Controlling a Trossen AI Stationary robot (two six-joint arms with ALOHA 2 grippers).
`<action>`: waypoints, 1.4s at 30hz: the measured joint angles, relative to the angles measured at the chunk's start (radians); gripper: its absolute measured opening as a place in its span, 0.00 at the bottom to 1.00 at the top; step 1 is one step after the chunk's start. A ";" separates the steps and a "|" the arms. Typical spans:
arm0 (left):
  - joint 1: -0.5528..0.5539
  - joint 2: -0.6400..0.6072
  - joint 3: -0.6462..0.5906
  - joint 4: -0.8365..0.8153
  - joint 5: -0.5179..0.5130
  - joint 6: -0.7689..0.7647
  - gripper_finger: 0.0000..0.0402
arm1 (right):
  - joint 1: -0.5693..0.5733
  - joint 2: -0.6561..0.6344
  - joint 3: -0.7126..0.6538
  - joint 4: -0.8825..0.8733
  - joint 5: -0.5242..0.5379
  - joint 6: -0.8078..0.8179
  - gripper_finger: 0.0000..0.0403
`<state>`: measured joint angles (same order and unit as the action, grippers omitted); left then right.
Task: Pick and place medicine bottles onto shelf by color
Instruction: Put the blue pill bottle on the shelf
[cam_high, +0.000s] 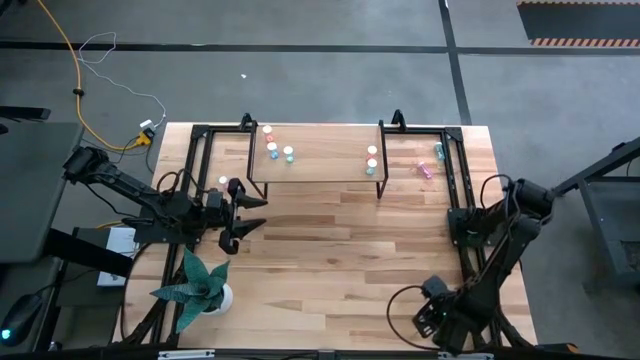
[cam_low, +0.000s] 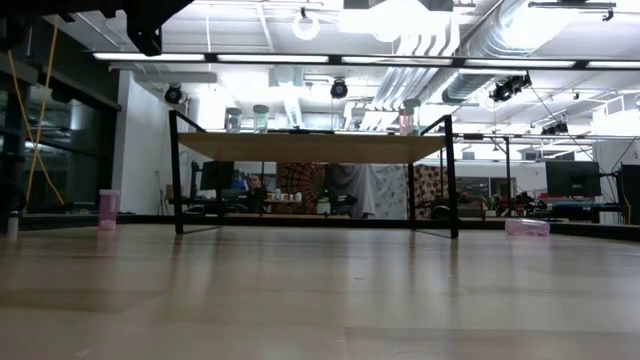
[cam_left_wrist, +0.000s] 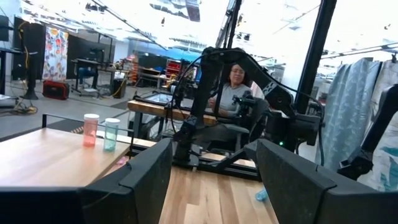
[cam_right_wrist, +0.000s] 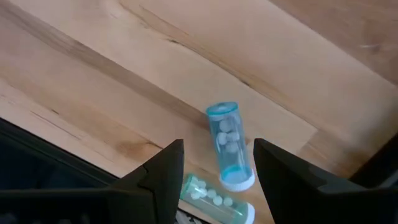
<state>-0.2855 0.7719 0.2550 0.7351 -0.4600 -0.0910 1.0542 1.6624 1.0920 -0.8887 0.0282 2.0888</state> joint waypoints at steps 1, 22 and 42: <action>0.000 0.000 0.000 0.000 0.000 0.000 0.56 | 0.000 0.004 0.000 0.008 -0.005 0.000 0.46; 0.000 0.000 0.000 -0.010 0.042 -0.035 0.56 | 0.001 0.139 0.000 0.080 -0.134 0.050 0.46; 0.000 0.188 0.106 -0.103 0.193 -0.088 0.56 | 0.025 0.167 -0.001 0.087 -0.154 0.109 0.46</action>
<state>-0.2858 0.9595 0.3611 0.6326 -0.2666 -0.1791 1.0794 1.8293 1.0908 -0.8018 -0.1253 2.1975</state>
